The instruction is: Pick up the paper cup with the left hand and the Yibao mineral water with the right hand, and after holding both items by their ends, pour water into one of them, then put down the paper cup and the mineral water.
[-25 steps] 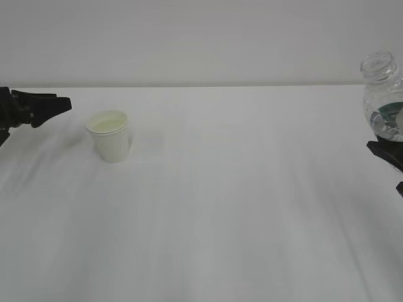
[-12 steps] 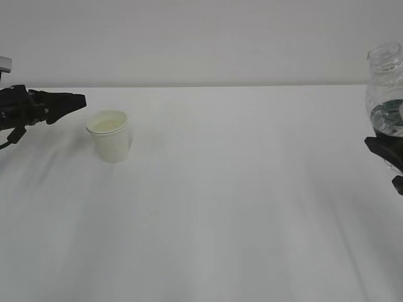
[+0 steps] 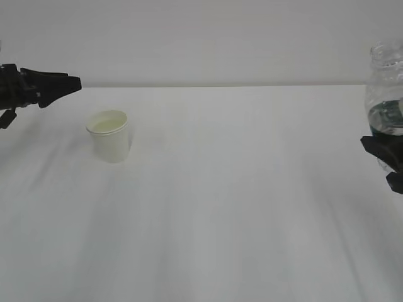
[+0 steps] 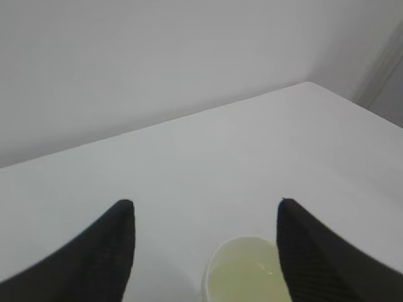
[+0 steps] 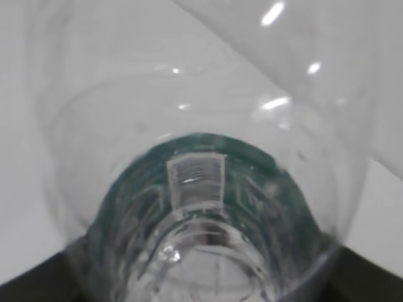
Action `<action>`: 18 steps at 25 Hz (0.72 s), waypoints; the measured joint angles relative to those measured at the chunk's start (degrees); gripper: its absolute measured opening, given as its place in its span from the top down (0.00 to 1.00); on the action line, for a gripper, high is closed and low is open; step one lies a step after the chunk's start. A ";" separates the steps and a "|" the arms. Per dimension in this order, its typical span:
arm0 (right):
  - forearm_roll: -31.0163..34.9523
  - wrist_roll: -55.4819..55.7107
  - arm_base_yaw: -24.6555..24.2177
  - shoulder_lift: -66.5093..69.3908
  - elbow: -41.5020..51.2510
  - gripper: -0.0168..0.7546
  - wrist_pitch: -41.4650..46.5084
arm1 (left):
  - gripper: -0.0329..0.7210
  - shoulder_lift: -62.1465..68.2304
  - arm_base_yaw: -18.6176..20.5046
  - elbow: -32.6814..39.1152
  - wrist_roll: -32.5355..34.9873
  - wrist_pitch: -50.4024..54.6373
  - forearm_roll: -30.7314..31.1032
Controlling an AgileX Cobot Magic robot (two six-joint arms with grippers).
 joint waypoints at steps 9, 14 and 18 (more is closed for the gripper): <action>4.61 0.00 0.00 4.26 0.00 0.39 -4.62 | 0.31 -1.67 0.00 0.00 0.00 -0.12 0.89; 8.87 -0.19 -3.04 4.26 0.00 0.39 -7.22 | 0.31 -1.67 0.00 0.00 0.00 -0.12 1.11; 12.15 -0.36 -6.58 4.26 0.00 0.39 -8.78 | 0.32 -1.67 0.00 0.00 -0.33 -0.12 1.43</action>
